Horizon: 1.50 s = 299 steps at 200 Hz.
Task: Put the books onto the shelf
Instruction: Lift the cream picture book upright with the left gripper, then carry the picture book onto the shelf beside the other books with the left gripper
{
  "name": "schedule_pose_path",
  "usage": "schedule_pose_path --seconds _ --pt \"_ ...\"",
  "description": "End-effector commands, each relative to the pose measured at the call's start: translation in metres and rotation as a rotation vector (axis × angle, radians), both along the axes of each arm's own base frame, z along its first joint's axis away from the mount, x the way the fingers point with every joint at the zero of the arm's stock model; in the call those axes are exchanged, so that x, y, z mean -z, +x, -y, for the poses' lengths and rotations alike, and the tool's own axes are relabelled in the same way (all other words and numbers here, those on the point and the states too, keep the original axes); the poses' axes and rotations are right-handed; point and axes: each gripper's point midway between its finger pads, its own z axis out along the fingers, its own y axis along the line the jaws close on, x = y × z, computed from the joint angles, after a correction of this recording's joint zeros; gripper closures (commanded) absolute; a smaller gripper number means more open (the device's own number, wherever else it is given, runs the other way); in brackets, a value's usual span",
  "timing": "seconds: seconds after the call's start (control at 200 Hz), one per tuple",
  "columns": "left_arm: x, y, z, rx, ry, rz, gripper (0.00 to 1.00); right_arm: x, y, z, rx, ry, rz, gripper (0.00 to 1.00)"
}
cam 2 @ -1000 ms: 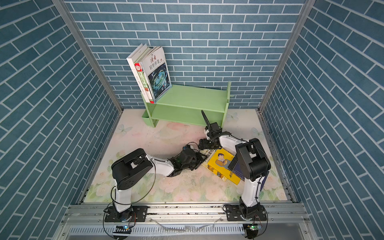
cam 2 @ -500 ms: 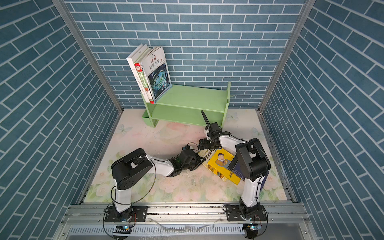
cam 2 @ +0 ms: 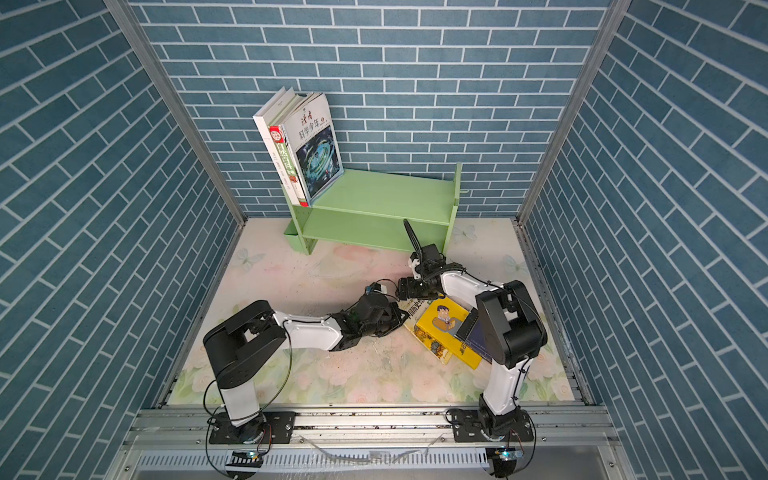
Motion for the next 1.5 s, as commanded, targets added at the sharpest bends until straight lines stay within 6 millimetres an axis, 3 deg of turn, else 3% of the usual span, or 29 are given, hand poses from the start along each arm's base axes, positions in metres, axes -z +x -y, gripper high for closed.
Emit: schedule_pose_path --seconds 0.0,0.14,0.31,0.54,0.715,0.925,1.05,1.315,1.49 --pt "-0.049 0.014 -0.001 0.012 0.027 0.151 0.96 -0.048 -0.012 -0.006 -0.020 0.071 0.025 0.16" --pt "-0.075 0.015 -0.009 0.054 0.105 0.247 0.97 -0.097 -0.010 -0.006 -0.022 0.121 0.120 0.15" --pt "-0.102 0.018 -0.032 0.059 0.260 0.334 0.98 -0.138 -0.014 -0.004 -0.017 0.162 0.195 0.14" --pt "-0.153 0.025 -0.078 0.010 0.482 0.499 0.98 -0.175 -0.017 -0.001 0.009 0.211 0.261 0.14" --pt "-0.214 0.025 -0.100 0.051 0.571 0.674 0.98 -0.198 -0.014 -0.002 0.041 0.248 0.295 0.14" --pt "-0.259 0.023 -0.123 0.130 0.579 0.724 1.00 -0.236 -0.015 -0.004 0.054 0.346 0.382 0.13" --pt "-0.285 0.018 -0.142 0.156 0.613 0.771 1.00 -0.246 -0.016 0.000 0.077 0.355 0.414 0.12" --pt "-0.372 0.006 -0.174 0.095 0.678 0.985 1.00 -0.251 -0.019 -0.001 0.078 0.381 0.420 0.12" --pt "-0.404 0.011 -0.182 0.029 0.709 1.070 1.00 -0.266 -0.022 -0.013 0.050 0.409 0.449 0.12"
